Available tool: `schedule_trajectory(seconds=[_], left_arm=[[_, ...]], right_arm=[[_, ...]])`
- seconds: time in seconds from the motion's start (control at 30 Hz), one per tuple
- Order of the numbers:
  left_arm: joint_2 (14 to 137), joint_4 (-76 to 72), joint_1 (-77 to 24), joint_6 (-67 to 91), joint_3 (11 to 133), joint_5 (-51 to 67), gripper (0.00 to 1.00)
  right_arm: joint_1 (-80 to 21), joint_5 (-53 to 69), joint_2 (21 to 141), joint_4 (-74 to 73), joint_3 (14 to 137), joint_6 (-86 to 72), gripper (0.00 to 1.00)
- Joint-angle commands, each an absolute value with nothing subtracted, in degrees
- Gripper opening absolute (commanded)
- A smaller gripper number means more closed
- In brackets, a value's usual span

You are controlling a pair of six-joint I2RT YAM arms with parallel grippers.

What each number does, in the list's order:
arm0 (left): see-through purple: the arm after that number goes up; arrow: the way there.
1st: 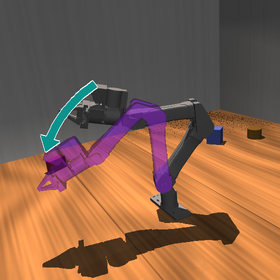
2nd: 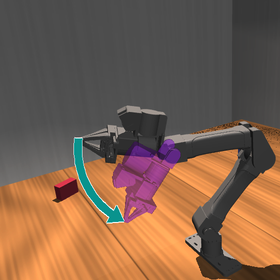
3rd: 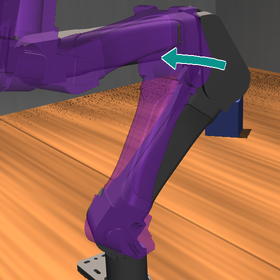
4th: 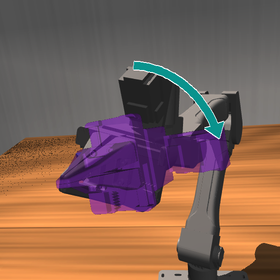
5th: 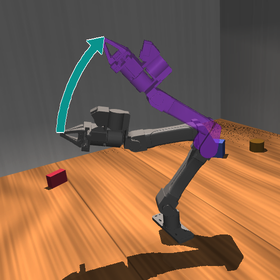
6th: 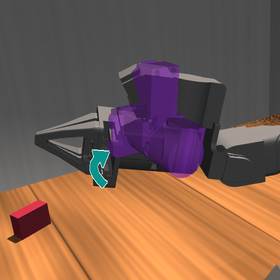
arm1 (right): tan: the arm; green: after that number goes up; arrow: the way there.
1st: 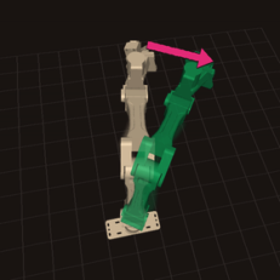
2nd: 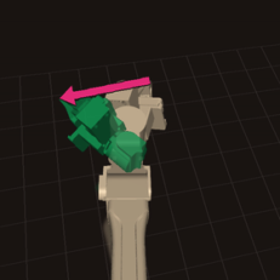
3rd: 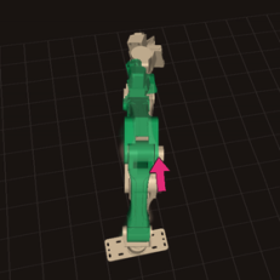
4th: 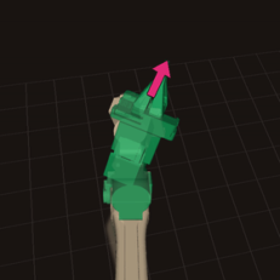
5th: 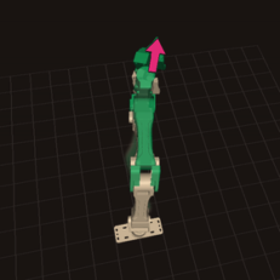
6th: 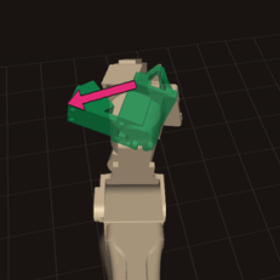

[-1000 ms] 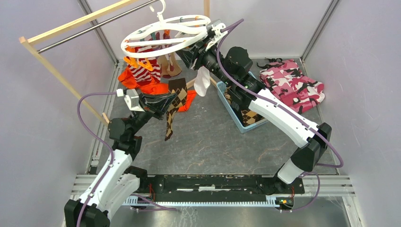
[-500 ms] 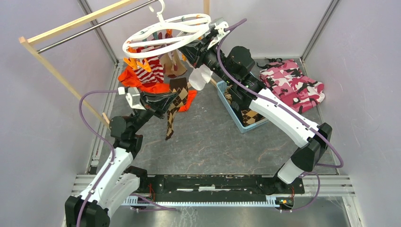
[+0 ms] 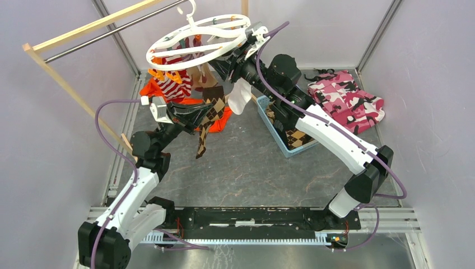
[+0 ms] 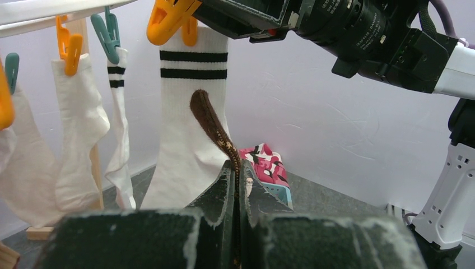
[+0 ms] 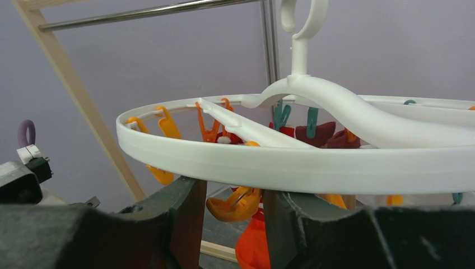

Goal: Clip the socks to the hanger
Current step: Clamp the sock onto the hanger.

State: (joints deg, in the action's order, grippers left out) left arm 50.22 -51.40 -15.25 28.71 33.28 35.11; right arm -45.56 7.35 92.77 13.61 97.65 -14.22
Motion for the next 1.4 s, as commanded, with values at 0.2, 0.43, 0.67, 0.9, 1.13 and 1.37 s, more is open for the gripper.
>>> schedule_trajectory(seconds=[0.2,0.43,0.67,0.9,1.13,1.37], left_arm=[[49.15,-54.17,-15.29,30.32,34.98,35.85,0.02],[48.83,-53.98,-15.29,30.59,35.07,35.81,0.02],[48.98,-54.19,-15.29,30.84,35.11,35.85,0.02],[49.25,-54.39,-15.29,31.11,35.33,36.02,0.02],[49.42,-54.4,-15.3,31.28,35.41,36.14,0.02],[49.72,-54.73,-15.38,31.6,35.66,36.28,0.02]], right_arm=[[-44.12,11.38,91.45,15.01,97.83,-15.72,0.48],[-43.07,15.02,91.37,16.5,97.55,-15.78,0.5],[-42.47,17.2,91.24,17.42,97.24,-16.09,0.53],[-42.08,18.4,91.25,17.98,97.3,-16.09,0.58],[-41.07,21.46,90.9,19.25,96.8,-16.0,0.58],[-40.34,23.35,90.51,20.31,96.06,-16.53,0.58]])
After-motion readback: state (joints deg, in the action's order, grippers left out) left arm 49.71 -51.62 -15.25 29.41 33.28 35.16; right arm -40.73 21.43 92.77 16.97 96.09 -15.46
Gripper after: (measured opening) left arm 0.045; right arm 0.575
